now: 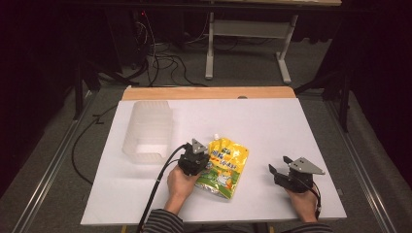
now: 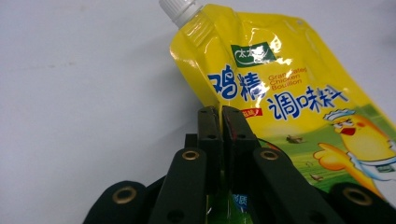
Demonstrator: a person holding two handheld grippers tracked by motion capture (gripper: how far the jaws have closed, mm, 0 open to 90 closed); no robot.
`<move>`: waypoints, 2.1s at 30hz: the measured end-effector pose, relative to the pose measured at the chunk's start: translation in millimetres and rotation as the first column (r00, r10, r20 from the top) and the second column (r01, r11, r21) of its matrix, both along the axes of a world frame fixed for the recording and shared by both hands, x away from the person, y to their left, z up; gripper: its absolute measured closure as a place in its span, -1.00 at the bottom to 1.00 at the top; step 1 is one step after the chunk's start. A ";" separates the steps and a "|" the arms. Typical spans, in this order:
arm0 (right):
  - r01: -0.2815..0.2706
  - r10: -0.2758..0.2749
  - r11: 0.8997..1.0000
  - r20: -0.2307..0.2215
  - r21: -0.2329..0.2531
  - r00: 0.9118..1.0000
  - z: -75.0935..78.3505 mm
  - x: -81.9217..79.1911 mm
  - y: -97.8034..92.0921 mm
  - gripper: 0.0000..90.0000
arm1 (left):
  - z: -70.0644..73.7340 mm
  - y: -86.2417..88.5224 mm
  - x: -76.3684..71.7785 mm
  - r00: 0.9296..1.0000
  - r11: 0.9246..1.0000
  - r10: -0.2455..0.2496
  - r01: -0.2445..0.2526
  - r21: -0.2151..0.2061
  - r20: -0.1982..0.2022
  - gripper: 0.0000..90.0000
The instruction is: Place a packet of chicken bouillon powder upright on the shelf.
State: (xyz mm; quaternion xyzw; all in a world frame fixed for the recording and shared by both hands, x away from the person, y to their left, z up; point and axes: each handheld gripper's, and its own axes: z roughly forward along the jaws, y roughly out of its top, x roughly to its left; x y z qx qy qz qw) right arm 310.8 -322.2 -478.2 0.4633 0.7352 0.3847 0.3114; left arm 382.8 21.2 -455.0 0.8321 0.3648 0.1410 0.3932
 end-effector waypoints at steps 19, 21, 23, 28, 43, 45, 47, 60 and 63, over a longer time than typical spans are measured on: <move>0.005 -0.005 1.000 0.002 0.004 1.000 0.1 -0.2 -0.3 -0.22 | 46.1 32.1 -23.9 0.996 0.979 -0.039 0.053 -0.199 0.076 0.96; 0.000 0.000 1.000 0.002 0.003 1.000 0.0 -0.2 0.0 -0.22 | 49.1 34.6 -25.6 0.996 0.978 -0.036 0.052 -0.202 0.083 0.96; -0.004 0.004 1.000 0.003 -0.004 1.000 0.0 0.1 0.2 -0.22 | 51.6 37.1 -26.8 0.995 0.978 -0.038 0.055 -0.199 0.087 0.97; 0.002 -0.002 1.000 -0.001 0.003 1.000 0.1 -0.1 0.0 -0.22 | 58.3 43.2 -29.2 0.994 0.976 -0.033 0.054 -0.209 0.101 0.98; -0.013 0.013 1.000 0.013 0.000 1.000 0.2 -1.4 0.2 -0.21 | 75.9 64.5 -28.8 0.988 0.966 0.016 0.024 -0.256 0.154 0.98; -0.017 0.017 1.000 0.022 0.005 1.000 0.2 -1.9 -0.5 -0.21 | 78.3 67.9 -28.4 0.987 0.966 0.026 0.016 -0.258 0.159 0.98; -0.019 0.019 1.000 0.024 0.016 1.000 0.5 -2.4 -1.5 -0.21 | 83.2 72.8 -27.9 0.985 0.966 0.038 0.007 -0.258 0.171 0.98; -0.026 0.025 1.000 0.029 0.018 0.999 0.6 -3.3 -1.8 -0.20 | 100.8 94.5 -19.5 0.972 0.967 0.091 -0.035 -0.254 0.215 0.98; -0.020 0.019 1.000 0.026 0.022 0.999 0.6 -2.9 -2.1 -0.20 | 102.7 98.2 -17.1 0.971 0.965 0.101 -0.043 -0.259 0.215 0.98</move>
